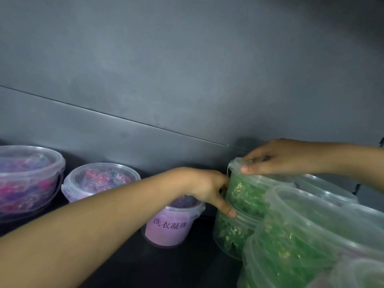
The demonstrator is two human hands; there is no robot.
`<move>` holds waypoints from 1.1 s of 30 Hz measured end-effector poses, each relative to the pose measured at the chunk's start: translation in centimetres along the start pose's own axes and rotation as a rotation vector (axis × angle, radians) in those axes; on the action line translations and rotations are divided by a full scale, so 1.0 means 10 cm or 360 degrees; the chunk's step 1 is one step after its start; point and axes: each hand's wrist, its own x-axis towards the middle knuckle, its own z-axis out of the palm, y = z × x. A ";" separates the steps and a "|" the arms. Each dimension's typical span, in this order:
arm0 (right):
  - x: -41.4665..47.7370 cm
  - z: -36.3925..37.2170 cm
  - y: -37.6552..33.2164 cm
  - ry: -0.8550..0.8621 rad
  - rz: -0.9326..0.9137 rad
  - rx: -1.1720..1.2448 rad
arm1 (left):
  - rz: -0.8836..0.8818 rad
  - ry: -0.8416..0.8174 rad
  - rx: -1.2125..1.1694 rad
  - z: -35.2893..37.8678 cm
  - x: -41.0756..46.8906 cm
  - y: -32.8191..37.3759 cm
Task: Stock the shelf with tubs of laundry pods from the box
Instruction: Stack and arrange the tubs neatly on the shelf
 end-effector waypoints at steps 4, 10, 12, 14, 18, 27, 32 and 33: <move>-0.10 -0.12 0.27 -0.0372 -0.0025 0.0221 | 0.0039 0.0068 -0.0142 0.04 -0.04 0.04; -0.13 -0.03 0.27 -0.0176 0.0028 0.0229 | 0.0104 0.0129 -0.0089 0.12 0.02 0.14; -0.14 -0.02 0.23 -0.0057 0.0080 0.0157 | 0.0079 0.0045 -0.0030 0.06 0.03 0.14; -0.15 0.02 0.14 0.0026 0.0106 0.0095 | 0.0028 -0.0026 0.0097 -0.02 0.04 0.14; -0.08 0.13 -0.01 0.0198 0.0240 -0.0184 | -0.0077 0.0050 0.0409 -0.15 0.05 0.05; -0.17 -0.08 0.28 -0.0300 0.0031 0.0331 | -0.0001 0.0032 0.0050 0.03 -0.01 0.10; -0.11 0.00 0.28 -0.0067 0.0026 0.0236 | 0.0093 0.0004 -0.0027 0.09 0.05 0.09; -0.12 0.01 0.24 -0.0033 0.0031 0.0244 | 0.0095 -0.0015 -0.0009 0.07 0.06 0.08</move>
